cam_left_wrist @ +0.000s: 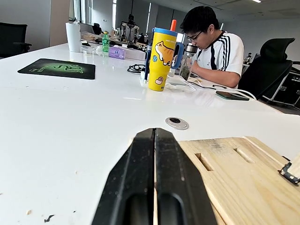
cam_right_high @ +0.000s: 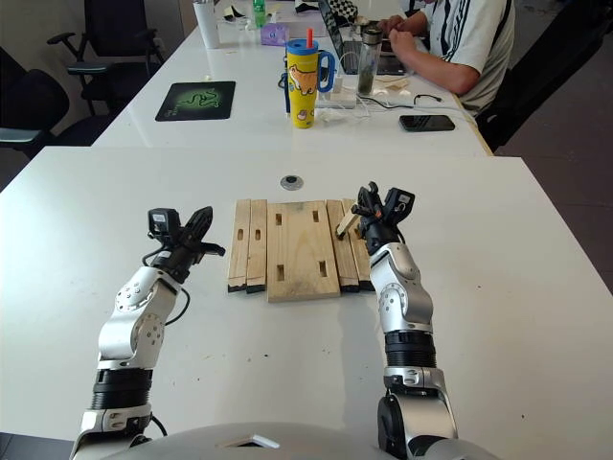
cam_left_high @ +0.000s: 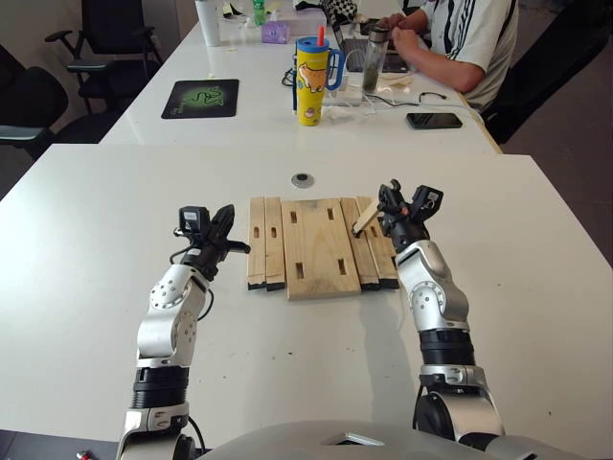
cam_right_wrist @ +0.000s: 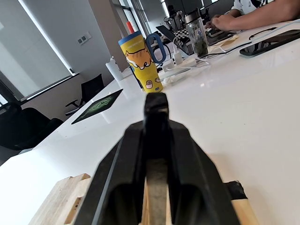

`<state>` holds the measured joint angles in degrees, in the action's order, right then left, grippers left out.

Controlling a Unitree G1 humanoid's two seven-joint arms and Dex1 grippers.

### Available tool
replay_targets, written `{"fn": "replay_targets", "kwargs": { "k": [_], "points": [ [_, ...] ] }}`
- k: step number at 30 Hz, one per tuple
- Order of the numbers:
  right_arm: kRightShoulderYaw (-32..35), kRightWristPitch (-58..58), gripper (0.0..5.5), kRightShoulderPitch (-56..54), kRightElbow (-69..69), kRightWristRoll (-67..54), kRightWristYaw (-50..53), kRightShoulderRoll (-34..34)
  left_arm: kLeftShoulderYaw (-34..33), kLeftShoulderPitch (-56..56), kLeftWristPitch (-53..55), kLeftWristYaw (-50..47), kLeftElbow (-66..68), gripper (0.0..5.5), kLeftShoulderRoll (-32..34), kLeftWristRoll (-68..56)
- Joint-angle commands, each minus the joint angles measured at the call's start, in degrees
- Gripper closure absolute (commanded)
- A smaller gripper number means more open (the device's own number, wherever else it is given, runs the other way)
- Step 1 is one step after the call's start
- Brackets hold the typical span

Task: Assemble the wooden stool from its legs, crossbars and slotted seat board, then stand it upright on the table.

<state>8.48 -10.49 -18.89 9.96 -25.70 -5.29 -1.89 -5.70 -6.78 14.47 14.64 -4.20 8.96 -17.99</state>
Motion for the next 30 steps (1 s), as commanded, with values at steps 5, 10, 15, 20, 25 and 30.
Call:
{"fn": "replay_targets", "kwargs": {
  "k": [5,10,15,20,25,30],
  "points": [
    [0.2,4.3,5.09,1.2,3.4,5.1,0.9,0.7,-0.3,-1.1,0.4,-1.1,1.0,5.50,-0.2,0.6],
    [-3.6,8.6,5.09,2.4,7.6,11.3,-0.4,0.3,-0.1,-1.1,0.5,-1.2,0.9,5.50,-0.3,0.6],
    [-8.4,16.9,5.09,5.0,10.4,18.5,-2.6,-0.8,0.1,-1.0,0.5,-1.3,0.5,5.50,-0.3,0.7],
    [-8.4,19.7,5.09,5.7,12.8,20.6,-2.2,-1.2,0.7,-0.6,0.5,-1.2,0.0,5.50,-0.2,1.1],
    [-9.9,17.8,4.62,5.6,10.3,21.6,-2.9,-1.3,1.1,-0.5,0.6,-1.0,-0.1,5.50,-0.1,1.4],
    [-9.1,15.9,4.11,1.4,1.7,22.2,-0.4,-1.3,1.2,-0.4,0.5,-1.1,-0.2,5.50,-0.2,1.5]
  ]
}}
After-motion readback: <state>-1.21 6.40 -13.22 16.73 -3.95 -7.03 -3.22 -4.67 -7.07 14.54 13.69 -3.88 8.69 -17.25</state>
